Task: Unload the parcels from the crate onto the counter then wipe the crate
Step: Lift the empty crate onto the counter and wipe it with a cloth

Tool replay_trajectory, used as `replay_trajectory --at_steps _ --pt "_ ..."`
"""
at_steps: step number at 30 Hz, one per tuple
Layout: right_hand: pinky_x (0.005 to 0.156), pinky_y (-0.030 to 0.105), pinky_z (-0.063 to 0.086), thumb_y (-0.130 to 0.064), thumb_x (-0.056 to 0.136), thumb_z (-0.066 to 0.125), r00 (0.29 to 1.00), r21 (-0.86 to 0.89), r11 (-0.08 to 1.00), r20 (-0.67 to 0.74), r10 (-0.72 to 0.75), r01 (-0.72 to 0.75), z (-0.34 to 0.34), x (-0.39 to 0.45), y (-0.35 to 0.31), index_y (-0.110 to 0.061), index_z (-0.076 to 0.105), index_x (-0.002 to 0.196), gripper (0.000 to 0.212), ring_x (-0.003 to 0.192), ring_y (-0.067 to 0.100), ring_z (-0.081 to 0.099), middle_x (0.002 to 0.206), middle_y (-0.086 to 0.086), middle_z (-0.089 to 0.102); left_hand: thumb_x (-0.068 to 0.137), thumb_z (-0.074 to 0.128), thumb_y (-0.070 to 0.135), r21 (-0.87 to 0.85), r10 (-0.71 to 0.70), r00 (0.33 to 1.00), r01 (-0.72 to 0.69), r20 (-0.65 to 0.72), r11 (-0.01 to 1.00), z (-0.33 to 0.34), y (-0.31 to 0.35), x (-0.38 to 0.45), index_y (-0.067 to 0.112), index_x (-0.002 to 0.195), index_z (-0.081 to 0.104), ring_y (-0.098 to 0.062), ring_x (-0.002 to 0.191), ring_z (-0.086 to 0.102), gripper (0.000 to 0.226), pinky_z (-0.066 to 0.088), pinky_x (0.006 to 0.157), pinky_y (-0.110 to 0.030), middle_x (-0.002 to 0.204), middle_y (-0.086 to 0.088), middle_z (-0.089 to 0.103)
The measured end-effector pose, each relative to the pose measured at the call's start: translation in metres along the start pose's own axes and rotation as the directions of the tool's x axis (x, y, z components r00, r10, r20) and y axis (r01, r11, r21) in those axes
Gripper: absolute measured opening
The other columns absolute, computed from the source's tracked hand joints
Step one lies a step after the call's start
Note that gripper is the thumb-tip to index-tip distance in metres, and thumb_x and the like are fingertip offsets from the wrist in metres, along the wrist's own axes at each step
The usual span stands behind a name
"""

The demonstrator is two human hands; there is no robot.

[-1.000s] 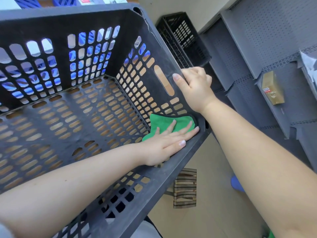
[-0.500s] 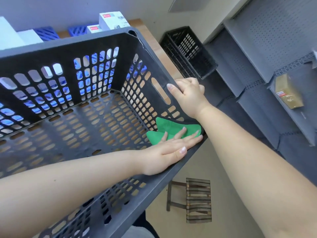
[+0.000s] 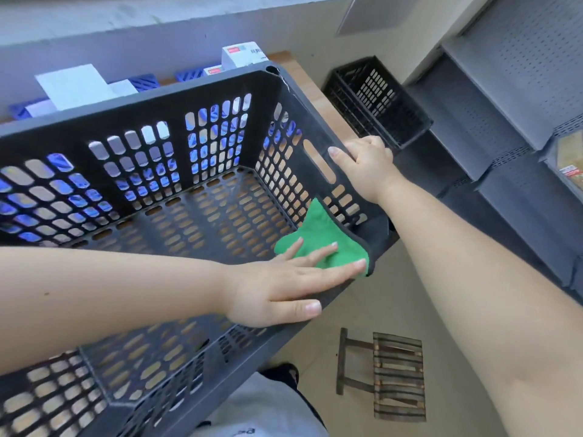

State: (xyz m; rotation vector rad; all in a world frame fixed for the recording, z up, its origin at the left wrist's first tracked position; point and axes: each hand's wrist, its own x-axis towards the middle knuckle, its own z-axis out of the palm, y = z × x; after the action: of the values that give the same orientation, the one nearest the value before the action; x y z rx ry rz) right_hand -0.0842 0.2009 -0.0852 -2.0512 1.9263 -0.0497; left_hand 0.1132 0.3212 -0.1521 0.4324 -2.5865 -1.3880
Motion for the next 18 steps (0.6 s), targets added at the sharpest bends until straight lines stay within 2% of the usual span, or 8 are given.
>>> replay_trajectory --at_steps 4,6,8,11,13,15,17,18 --pt "0.108 0.038 0.024 -0.044 0.105 0.034 1.000 -0.012 1.000 -0.007 -0.016 0.015 -0.001 -0.003 -0.003 -0.016 0.062 0.125 0.045 0.131 0.029 0.032 0.137 0.011 0.047 0.099 0.016 0.061 -0.307 -0.026 0.993 -0.011 -0.115 0.952 0.004 0.013 0.012 0.032 0.153 -0.020 -0.004 0.151 0.005 0.071 -0.003 0.122 -0.053 0.158 0.016 0.032" --pt "0.108 0.037 0.024 -0.043 0.105 0.033 1.000 -0.015 1.000 -0.004 -0.021 0.021 -0.001 -0.004 -0.003 -0.015 0.062 0.125 0.045 0.131 0.029 0.033 0.136 0.011 0.049 0.101 0.020 0.057 -0.338 -0.039 0.986 -0.018 -0.161 0.941 0.007 0.014 0.019 0.030 0.156 -0.012 -0.004 0.150 0.012 0.069 0.001 0.121 -0.056 0.154 0.014 0.040" --pt "0.107 0.038 0.026 -0.044 0.105 0.034 0.999 -0.018 0.999 -0.015 -0.030 0.030 -0.001 -0.002 0.000 -0.017 0.064 0.122 0.044 0.130 0.028 0.033 0.132 0.010 0.051 0.101 0.017 0.058 -0.208 -0.014 0.987 -0.020 -0.162 0.978 0.008 0.011 0.025 0.030 0.157 -0.009 -0.005 0.150 0.015 0.068 -0.003 0.120 -0.060 0.157 0.016 0.034" --pt "0.102 0.040 0.030 -0.046 0.103 0.037 0.995 -0.045 0.997 -0.072 -0.063 0.060 0.005 0.003 0.005 -0.018 0.062 0.095 0.038 0.126 0.031 0.037 0.109 0.004 0.054 0.099 0.011 0.060 0.019 0.066 0.989 -0.064 -0.132 0.998 0.003 0.009 0.029 0.029 0.157 -0.008 -0.012 0.152 0.010 0.069 -0.010 0.119 -0.056 0.160 0.014 0.028" --pt "0.102 0.044 0.034 -0.044 0.101 0.043 0.984 -0.035 0.992 -0.123 -0.129 0.125 0.007 0.004 0.009 -0.016 0.063 0.102 0.035 0.124 0.032 0.041 0.111 0.003 0.058 0.099 0.010 0.058 0.123 0.085 0.991 -0.071 -0.108 0.990 -0.002 0.009 0.029 0.027 0.158 -0.005 -0.016 0.152 0.011 0.068 -0.010 0.120 -0.053 0.160 0.013 0.028" --pt "0.102 0.052 0.037 -0.041 0.096 0.049 0.917 -0.100 0.950 -0.248 -0.311 0.295 0.007 0.001 0.014 -0.012 0.062 0.120 0.040 0.122 0.033 0.046 0.124 0.007 0.060 0.100 0.013 0.055 0.183 0.087 0.992 -0.069 -0.093 0.981 -0.007 0.009 0.028 0.026 0.158 -0.002 -0.017 0.152 0.013 0.067 -0.009 0.121 -0.051 0.160 0.013 0.027" --pt "0.104 0.052 0.038 -0.029 0.091 0.057 0.730 -0.268 0.797 -0.321 -0.604 0.541 0.008 -0.006 0.017 -0.013 0.067 0.118 0.033 0.123 0.036 0.047 0.128 0.010 0.060 0.101 0.019 0.052 0.210 0.094 0.992 -0.074 -0.087 0.975 -0.008 0.009 0.026 0.027 0.159 0.000 -0.018 0.151 0.016 0.066 -0.009 0.121 -0.051 0.160 0.010 0.028" --pt "0.109 0.049 0.035 -0.022 0.090 0.060 0.642 -0.313 0.701 -0.282 -0.713 0.641 0.010 -0.012 0.016 -0.015 0.071 0.113 0.027 0.127 0.035 0.045 0.130 0.010 0.060 0.102 0.021 0.051 0.224 0.091 0.992 -0.070 -0.087 0.972 -0.008 0.009 0.024 0.026 0.159 0.001 -0.019 0.151 0.018 0.065 -0.008 0.121 -0.051 0.159 0.005 0.032"
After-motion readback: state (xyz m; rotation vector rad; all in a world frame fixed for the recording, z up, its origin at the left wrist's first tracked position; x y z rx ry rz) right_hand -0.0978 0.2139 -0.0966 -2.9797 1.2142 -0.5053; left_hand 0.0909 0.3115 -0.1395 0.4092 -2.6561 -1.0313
